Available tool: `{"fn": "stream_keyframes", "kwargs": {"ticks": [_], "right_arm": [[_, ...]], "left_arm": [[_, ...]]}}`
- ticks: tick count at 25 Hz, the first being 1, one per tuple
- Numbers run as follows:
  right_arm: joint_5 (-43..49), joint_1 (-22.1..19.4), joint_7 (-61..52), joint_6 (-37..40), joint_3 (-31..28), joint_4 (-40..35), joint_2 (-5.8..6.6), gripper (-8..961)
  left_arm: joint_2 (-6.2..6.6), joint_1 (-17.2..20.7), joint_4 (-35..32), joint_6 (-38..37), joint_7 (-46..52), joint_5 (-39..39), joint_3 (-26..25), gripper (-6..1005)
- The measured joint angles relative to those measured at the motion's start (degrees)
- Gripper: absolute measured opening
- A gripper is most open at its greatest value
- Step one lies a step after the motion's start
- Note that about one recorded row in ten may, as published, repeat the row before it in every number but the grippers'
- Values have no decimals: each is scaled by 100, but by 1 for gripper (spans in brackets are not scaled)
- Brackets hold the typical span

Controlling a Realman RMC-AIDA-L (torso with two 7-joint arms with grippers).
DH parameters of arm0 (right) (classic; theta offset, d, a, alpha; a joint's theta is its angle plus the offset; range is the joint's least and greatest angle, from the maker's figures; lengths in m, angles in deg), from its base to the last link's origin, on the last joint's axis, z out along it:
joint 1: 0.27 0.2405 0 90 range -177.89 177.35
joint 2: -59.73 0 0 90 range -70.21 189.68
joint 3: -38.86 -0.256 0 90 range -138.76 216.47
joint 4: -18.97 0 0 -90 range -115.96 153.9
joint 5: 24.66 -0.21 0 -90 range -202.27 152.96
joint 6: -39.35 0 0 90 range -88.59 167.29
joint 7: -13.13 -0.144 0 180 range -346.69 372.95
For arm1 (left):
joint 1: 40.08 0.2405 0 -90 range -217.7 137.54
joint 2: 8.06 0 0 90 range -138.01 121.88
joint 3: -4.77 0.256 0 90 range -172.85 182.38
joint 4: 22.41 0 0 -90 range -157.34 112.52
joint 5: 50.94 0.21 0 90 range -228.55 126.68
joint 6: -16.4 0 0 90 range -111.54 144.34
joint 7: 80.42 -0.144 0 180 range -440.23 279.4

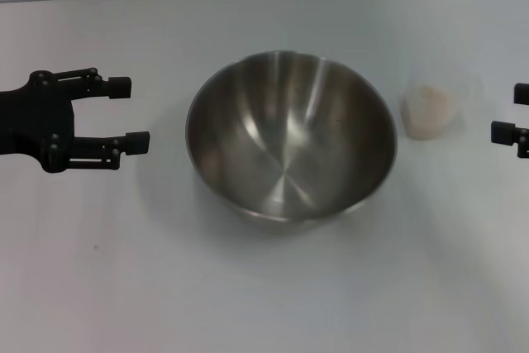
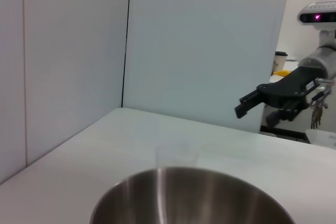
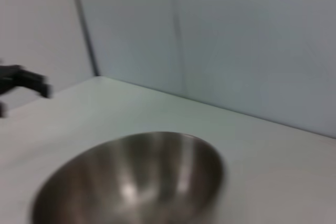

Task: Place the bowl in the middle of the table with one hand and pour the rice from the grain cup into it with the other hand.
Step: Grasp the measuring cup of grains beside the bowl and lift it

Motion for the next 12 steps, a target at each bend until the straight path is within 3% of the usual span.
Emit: {"fn": "stream_keyframes", "kwargs": {"ticks": [6, 12], "right_arm": [[-137, -125, 654, -750, -35, 407, -18, 773], [-1408, -316, 2446, -1058, -186, 1567, 16, 774]], "left_arm": [[0, 2, -3, -3, 0, -2, 10, 842], [3, 41, -3, -3, 2, -4, 10, 842]]}}
